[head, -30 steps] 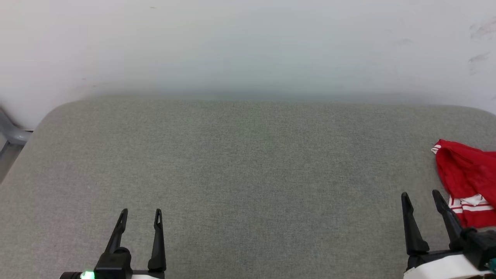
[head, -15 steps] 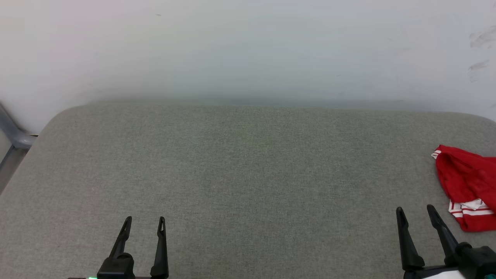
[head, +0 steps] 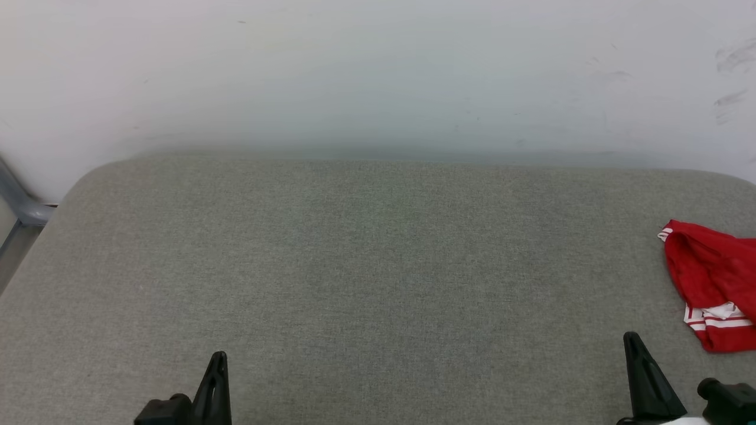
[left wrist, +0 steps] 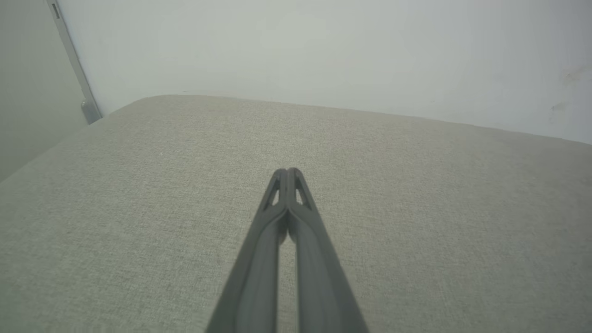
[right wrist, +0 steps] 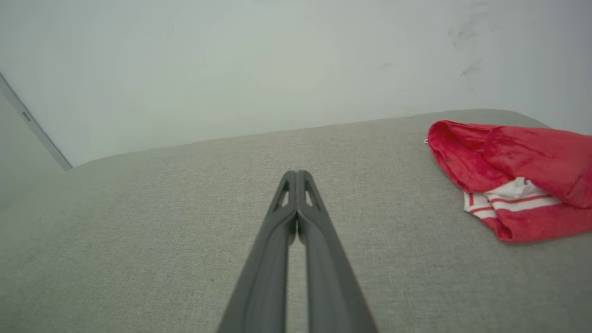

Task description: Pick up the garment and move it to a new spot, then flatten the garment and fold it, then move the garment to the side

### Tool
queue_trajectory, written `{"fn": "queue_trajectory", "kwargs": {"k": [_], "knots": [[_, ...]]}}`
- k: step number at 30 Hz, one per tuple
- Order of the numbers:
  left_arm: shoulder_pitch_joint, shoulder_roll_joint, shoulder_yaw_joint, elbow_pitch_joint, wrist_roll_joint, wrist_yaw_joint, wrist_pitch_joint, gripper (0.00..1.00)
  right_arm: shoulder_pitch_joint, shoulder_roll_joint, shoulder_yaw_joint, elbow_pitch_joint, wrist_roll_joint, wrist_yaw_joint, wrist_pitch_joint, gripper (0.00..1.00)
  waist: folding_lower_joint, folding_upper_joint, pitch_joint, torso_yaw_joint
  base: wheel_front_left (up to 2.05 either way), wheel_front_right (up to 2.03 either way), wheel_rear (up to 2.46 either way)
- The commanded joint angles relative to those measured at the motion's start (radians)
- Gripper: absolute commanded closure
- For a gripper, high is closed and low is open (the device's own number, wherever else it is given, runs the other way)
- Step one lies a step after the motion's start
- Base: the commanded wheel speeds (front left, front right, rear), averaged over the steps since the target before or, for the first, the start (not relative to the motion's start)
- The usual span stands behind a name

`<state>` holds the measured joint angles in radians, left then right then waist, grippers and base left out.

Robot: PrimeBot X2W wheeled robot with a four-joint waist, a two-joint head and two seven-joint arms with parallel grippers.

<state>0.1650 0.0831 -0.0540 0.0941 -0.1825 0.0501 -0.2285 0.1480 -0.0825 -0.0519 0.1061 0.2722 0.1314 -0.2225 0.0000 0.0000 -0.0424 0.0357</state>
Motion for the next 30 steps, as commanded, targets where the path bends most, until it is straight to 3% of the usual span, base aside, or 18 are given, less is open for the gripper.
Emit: {"fn": "queue_trajectory", "kwargs": {"k": [1, 30], "knots": [[-0.031, 0.001, 0.009, -0.010, -0.049, -0.009, 0.008, 1.00, -0.030, 0.001, -0.003, -0.010, 0.047, 0.000, 0.009, 1.00, 0.0000, 0.0000, 0.001, 0.000, 0.00, 0.00, 0.00], [-0.121, -0.007, 0.060, 0.047, -0.542, -0.071, 0.122, 1.00, -0.113, 0.008, -0.019, 0.041, 0.508, 0.000, 0.121, 1.00, 0.0000, 0.0000, 0.011, -0.009, 0.00, 0.00, 0.00]]}}
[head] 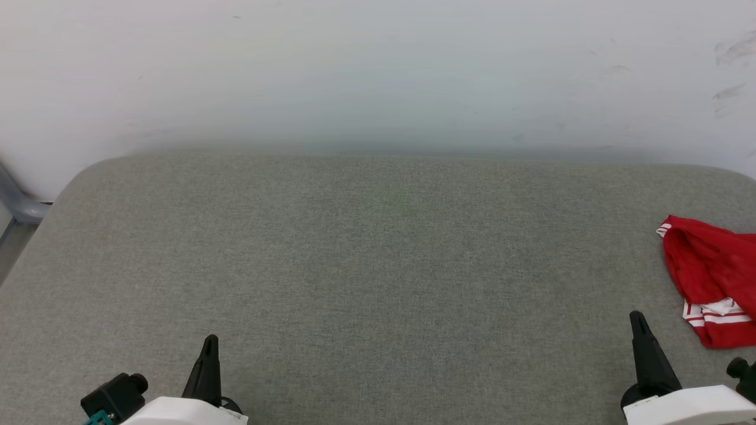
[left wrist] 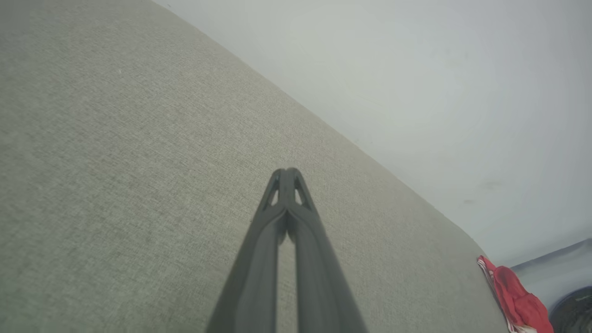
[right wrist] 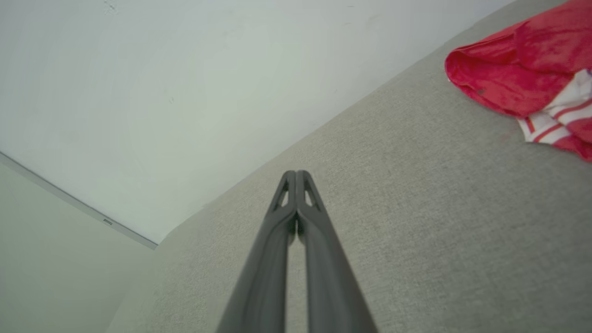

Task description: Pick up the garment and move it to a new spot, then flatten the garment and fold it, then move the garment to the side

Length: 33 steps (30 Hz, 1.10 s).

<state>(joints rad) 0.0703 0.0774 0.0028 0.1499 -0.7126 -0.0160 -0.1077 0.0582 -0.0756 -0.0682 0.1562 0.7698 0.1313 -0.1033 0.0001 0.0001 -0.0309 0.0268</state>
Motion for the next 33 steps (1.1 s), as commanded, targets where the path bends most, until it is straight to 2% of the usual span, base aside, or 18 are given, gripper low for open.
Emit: {"fn": "queue_trajectory", "kwargs": {"k": [1, 33], "knots": [[-0.029, -0.002, 0.005, -0.008, -0.026, -0.006, 0.005, 1.00, -0.026, 0.002, -0.004, -0.007, 0.025, 0.000, 0.005, 1.00, -0.0001, -0.0001, 0.000, 0.000, 0.00, 0.00, 0.00], [-0.102, -0.010, 0.052, 0.039, -0.431, -0.058, 0.103, 1.00, -0.094, 0.010, -0.020, 0.036, 0.404, 0.000, 0.101, 1.00, -0.0001, -0.0001, 0.013, -0.010, 0.00, 0.00, 0.00]]}}
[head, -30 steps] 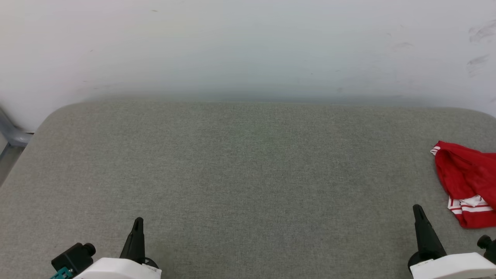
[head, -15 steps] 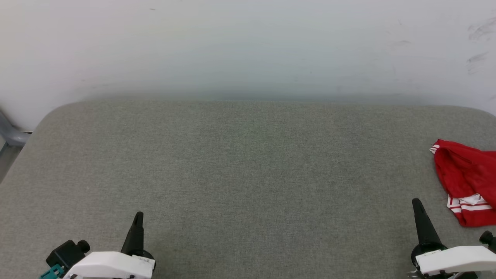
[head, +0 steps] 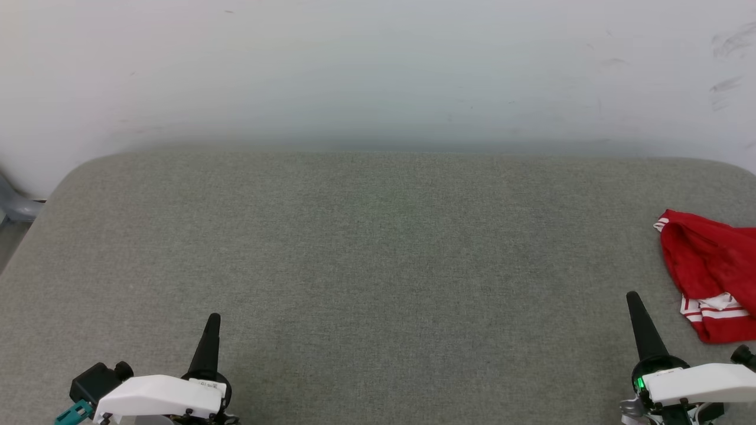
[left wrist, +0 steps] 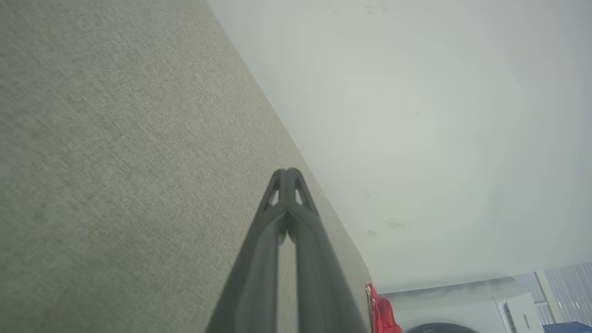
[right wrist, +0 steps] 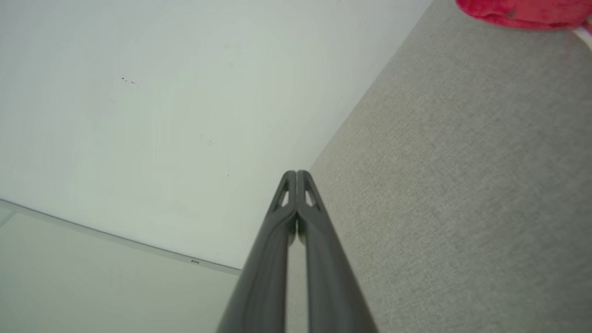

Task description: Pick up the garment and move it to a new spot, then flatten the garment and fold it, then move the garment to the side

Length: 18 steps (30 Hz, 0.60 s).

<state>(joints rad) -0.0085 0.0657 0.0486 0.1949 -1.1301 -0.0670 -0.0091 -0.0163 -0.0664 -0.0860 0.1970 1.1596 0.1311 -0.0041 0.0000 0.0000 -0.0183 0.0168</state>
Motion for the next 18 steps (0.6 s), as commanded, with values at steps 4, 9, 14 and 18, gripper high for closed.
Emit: {"fn": "queue_trajectory", "kwargs": {"k": [4, 9, 14, 18], "knots": [[-0.032, 0.001, 0.011, -0.001, -0.055, -0.013, 0.014, 1.00, -0.027, 0.002, -0.004, 0.000, 0.053, 0.000, 0.012, 1.00, 0.0000, 0.0000, 0.002, -0.001, 0.00, 0.00, 0.00], [-0.040, -0.001, 0.016, 0.006, -0.106, -0.019, 0.027, 1.00, -0.037, 0.003, -0.007, 0.006, 0.101, 0.000, 0.024, 1.00, 0.0000, 0.0000, 0.003, -0.003, 0.00, 0.00, 0.00], [-0.050, -0.002, 0.022, 0.011, -0.155, -0.025, 0.040, 1.00, -0.044, 0.005, -0.009, 0.012, 0.147, 0.000, 0.036, 1.00, 0.0000, 0.0000, 0.005, -0.004, 0.00, 0.00, 0.00], [-0.054, -0.003, 0.027, 0.015, -0.193, -0.030, 0.049, 1.00, -0.050, 0.006, -0.011, 0.015, 0.182, 0.000, 0.045, 1.00, 0.0000, 0.0000, 0.007, -0.005, 0.00, 0.00, 0.00]]}}
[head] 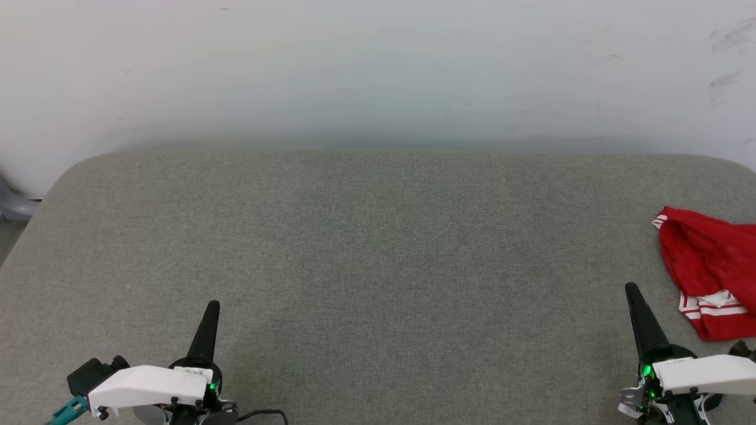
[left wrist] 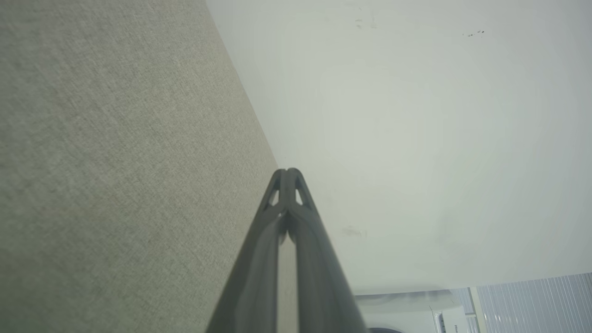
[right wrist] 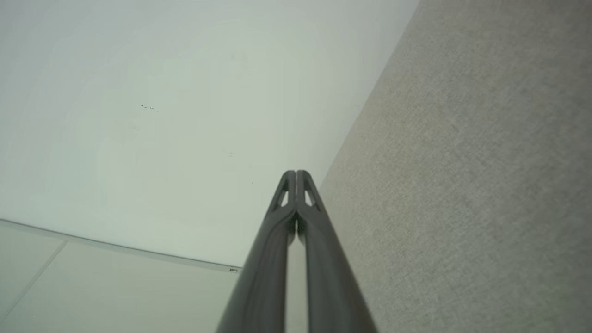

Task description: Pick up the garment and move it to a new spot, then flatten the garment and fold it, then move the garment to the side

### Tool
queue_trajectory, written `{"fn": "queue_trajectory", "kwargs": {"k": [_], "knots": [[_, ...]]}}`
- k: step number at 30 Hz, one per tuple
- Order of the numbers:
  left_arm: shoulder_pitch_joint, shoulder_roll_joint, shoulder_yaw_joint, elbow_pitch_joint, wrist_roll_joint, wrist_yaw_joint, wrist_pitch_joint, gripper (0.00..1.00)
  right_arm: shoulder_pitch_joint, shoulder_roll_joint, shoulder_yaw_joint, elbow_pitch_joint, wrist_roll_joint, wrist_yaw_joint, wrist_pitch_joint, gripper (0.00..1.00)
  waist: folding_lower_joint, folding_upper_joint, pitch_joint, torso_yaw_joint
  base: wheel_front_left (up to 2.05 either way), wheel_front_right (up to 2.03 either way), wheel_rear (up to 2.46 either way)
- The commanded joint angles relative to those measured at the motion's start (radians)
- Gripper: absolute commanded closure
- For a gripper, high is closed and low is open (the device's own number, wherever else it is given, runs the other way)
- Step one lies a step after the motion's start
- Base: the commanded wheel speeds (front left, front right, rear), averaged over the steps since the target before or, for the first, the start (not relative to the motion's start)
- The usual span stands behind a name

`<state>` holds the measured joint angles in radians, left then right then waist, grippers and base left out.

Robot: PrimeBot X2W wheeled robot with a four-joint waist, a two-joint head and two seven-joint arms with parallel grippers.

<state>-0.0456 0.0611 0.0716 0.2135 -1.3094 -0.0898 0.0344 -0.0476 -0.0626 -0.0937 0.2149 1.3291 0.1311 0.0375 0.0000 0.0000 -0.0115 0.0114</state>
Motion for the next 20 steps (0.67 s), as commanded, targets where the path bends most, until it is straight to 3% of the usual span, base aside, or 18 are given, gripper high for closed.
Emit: {"fn": "queue_trajectory", "kwargs": {"k": [1, 20], "knots": [[-0.019, 0.001, 0.005, -0.002, -0.023, -0.009, 0.007, 1.00, -0.020, 0.002, -0.004, -0.001, 0.021, 0.000, 0.007, 1.00, 0.0000, 0.0000, 0.000, 0.000, 0.00, 0.00, 0.00], [-0.049, -0.003, 0.024, 0.017, -0.176, -0.027, 0.045, 1.00, -0.046, 0.007, -0.011, 0.016, 0.166, -0.001, 0.044, 1.00, 0.0000, 0.0000, 0.007, -0.006, 0.00, 0.00, 0.00]]}}
